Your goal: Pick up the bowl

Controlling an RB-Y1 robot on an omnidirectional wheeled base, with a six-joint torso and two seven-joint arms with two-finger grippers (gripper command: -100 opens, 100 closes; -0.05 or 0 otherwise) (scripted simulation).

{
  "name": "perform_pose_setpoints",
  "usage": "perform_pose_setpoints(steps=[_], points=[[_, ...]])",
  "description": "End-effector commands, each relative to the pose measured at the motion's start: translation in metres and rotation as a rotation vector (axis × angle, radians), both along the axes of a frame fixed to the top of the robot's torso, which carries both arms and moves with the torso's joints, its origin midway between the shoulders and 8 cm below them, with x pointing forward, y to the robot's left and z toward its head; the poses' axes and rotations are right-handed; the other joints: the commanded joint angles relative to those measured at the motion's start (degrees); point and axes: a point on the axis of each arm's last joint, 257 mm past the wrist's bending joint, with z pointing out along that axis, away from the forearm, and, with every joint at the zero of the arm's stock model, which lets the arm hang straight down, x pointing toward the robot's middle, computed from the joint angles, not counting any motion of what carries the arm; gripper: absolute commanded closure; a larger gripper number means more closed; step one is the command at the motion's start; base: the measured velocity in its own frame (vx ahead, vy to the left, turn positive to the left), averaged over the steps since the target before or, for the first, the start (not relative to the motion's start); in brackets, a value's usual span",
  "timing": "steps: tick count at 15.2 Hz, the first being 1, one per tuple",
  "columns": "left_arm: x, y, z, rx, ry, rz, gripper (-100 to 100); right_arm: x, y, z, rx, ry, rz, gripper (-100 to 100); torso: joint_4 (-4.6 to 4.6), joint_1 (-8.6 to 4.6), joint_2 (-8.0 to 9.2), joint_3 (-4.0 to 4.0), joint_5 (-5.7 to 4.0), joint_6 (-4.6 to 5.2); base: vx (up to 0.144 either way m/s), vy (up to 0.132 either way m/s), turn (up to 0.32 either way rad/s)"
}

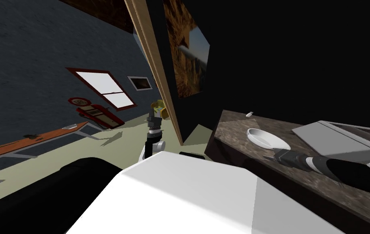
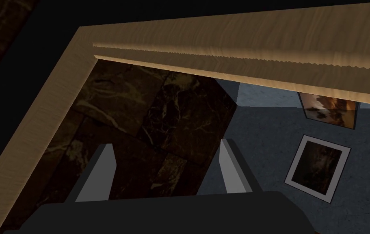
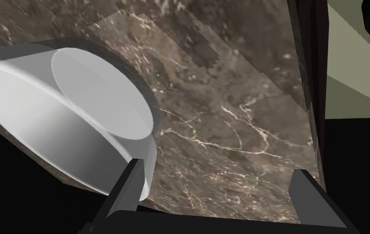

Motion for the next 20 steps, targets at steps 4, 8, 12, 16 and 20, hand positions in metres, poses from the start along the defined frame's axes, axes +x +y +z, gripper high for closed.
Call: perform_pose_setpoints(steps=[4,8,12,16,20], points=[[0.000,0.000,0.000,0.000,0.000,0.000,0,-0.021,-0.030,0.004,-0.093,0.061,0.017,-100,-0.01,-0.05,-0.06,-0.04,-0.01,0.03,0.069,0.022,0.107],[0.000,0.000,0.000,0.000,0.000,0.000,0,-0.046,-0.052,0.006,-0.156,0.124,0.030,-100,0.01,-0.17,0.03,0.02,-0.06,-0.01,0.055,-0.001,0.119],[0.000,0.000,0.000,0.000,0.000,0.000,0,-0.060,-0.060,0.005,-0.178,0.158,0.034,-100,0.03,-0.16,0.12,0.06,-0.06,0.06,0.040,-0.003,0.033],[0.000,0.000,0.000,0.000,0.000,0.000,0,-0.107,-0.076,-0.005,-0.212,0.263,0.042,-100,-0.05,-0.28,-0.24,-0.13,-0.09,0.00,0.123,-0.027,0.206],[0.000,0.000,0.000,0.000,0.000,0.000,0,-0.105,-0.075,-0.015,-0.206,0.233,0.023,-100,0.01,-0.22,0.10,0.05,-0.09,0.04,0.027,-0.013,0.063]])
